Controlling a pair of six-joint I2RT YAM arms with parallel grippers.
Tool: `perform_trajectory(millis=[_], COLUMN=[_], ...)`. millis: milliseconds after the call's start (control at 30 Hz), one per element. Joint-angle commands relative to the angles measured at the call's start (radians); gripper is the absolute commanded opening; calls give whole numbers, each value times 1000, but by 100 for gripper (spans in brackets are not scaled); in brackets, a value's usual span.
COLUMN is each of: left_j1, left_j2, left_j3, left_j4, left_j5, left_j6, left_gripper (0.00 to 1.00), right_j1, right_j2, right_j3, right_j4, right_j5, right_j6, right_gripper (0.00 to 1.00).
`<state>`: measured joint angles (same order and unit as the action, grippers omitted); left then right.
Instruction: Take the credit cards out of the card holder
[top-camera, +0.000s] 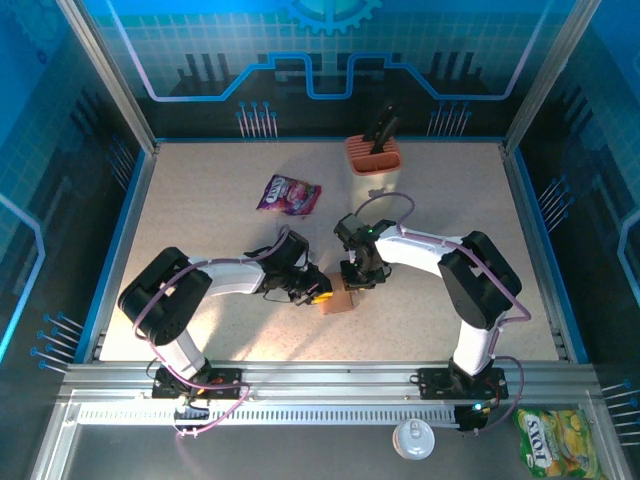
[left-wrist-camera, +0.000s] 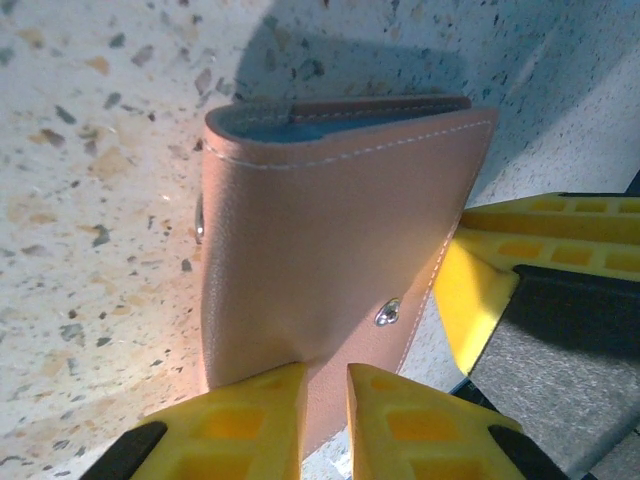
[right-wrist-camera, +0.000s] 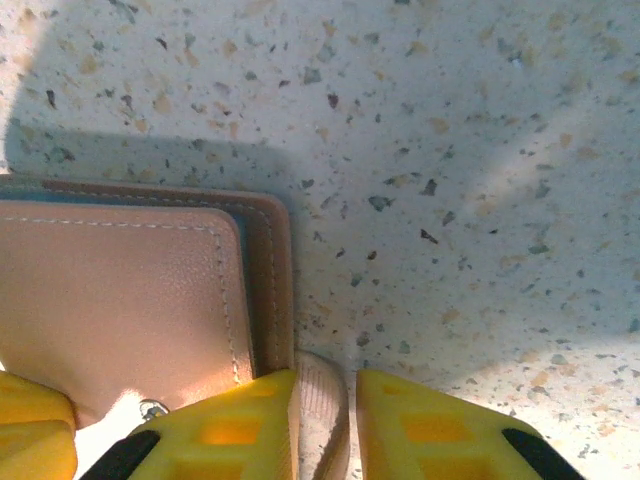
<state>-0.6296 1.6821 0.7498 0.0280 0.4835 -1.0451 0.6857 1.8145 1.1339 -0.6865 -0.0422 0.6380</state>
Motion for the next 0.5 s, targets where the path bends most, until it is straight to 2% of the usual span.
perform_trajectory(millis=[0, 267, 467], left_j1=[-2, 4, 32], left_j2=[-18, -41, -101], left_j3=[26, 25, 22], left_j4=[-46, -34, -83], left_j5=[-32, -24, -45], left_j6=[8, 3, 33], left_gripper=[20, 20, 21], right_j1=[-12, -12, -11], right_j2=[10, 4, -31], right_j3=[-19, -34, -30], right_j4=[-9, 13, 4], right_j5=[-34, -57, -47], right_j6=[-3, 6, 5], right_gripper=[23, 20, 15])
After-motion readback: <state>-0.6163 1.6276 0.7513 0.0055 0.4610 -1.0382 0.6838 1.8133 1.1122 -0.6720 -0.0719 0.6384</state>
